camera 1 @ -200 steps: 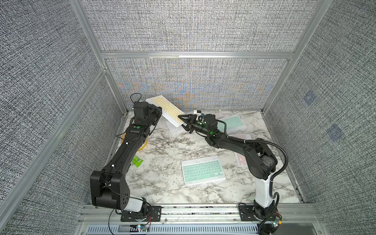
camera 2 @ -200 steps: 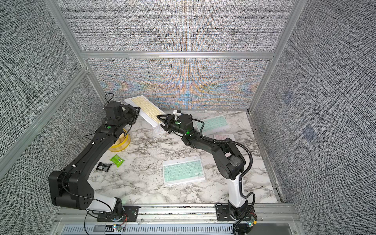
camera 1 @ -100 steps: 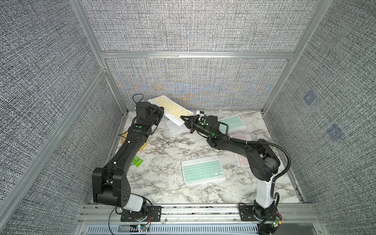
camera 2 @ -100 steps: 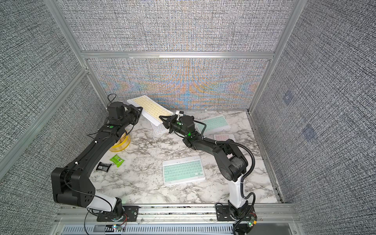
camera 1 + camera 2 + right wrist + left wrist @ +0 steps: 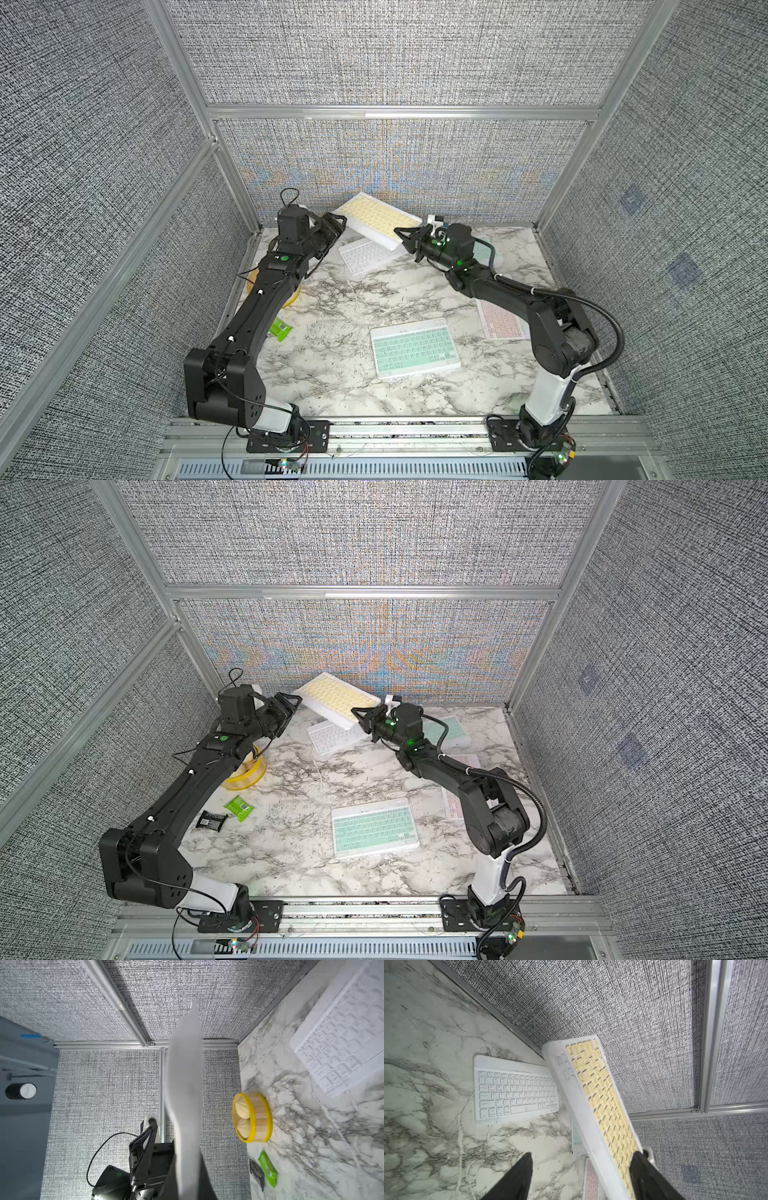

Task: Stack the numeric keypads
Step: Pick up the numeric keypad from the center of the board, then place the numeric keypad at the numeric keypad.

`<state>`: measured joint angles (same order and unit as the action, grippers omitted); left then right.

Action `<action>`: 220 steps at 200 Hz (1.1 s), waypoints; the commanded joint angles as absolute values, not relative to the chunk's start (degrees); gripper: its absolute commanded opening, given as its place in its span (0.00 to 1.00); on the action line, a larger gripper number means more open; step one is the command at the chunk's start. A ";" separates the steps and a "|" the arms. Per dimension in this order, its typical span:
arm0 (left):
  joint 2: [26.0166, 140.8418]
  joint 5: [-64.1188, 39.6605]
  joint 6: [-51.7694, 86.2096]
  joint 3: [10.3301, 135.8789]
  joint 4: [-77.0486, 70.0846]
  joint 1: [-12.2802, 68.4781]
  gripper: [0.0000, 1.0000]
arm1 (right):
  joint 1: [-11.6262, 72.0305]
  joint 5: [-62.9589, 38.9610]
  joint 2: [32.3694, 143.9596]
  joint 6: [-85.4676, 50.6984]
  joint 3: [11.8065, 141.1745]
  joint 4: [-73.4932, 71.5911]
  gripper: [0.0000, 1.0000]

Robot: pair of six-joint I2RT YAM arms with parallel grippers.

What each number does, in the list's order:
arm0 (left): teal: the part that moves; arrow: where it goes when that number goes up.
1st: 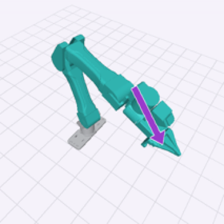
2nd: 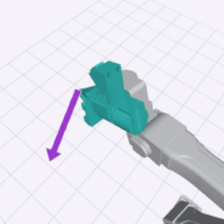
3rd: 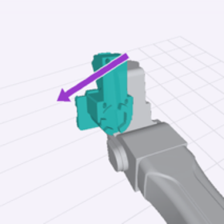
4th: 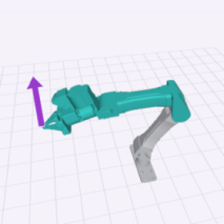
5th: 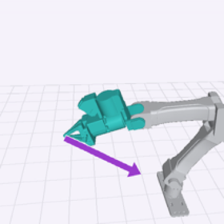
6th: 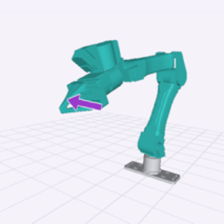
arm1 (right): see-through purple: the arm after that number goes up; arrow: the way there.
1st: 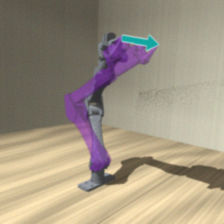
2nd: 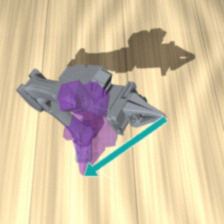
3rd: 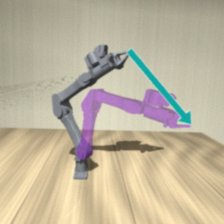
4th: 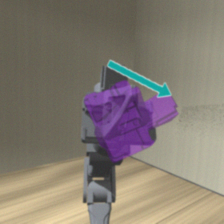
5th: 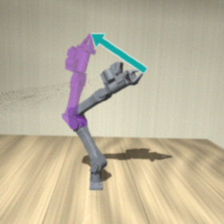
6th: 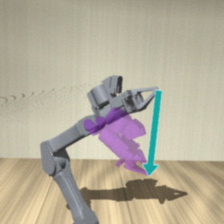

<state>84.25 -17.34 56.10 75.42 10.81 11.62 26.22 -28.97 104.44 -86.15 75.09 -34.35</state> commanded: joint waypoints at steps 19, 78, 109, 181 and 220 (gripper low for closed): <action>85.11 -25.93 44.40 77.50 21.75 10.54 0.80 | 20.16 -52.00 100.38 -66.21 77.53 -13.04 0.04; 86.49 -35.25 33.64 77.49 33.65 9.67 0.85 | 12.79 -68.36 96.62 -26.03 79.40 35.34 0.04; 85.49 -40.18 33.31 71.70 33.11 9.84 0.92 | 12.66 -71.09 95.30 -15.82 73.29 44.23 0.04; 78.85 -38.56 37.50 57.48 29.51 10.20 0.93 | 12.81 -68.61 96.65 2.01 67.77 56.65 0.06; 77.31 -36.92 39.56 55.71 27.53 11.34 0.93 | 12.74 -65.66 101.44 3.73 67.94 55.07 0.06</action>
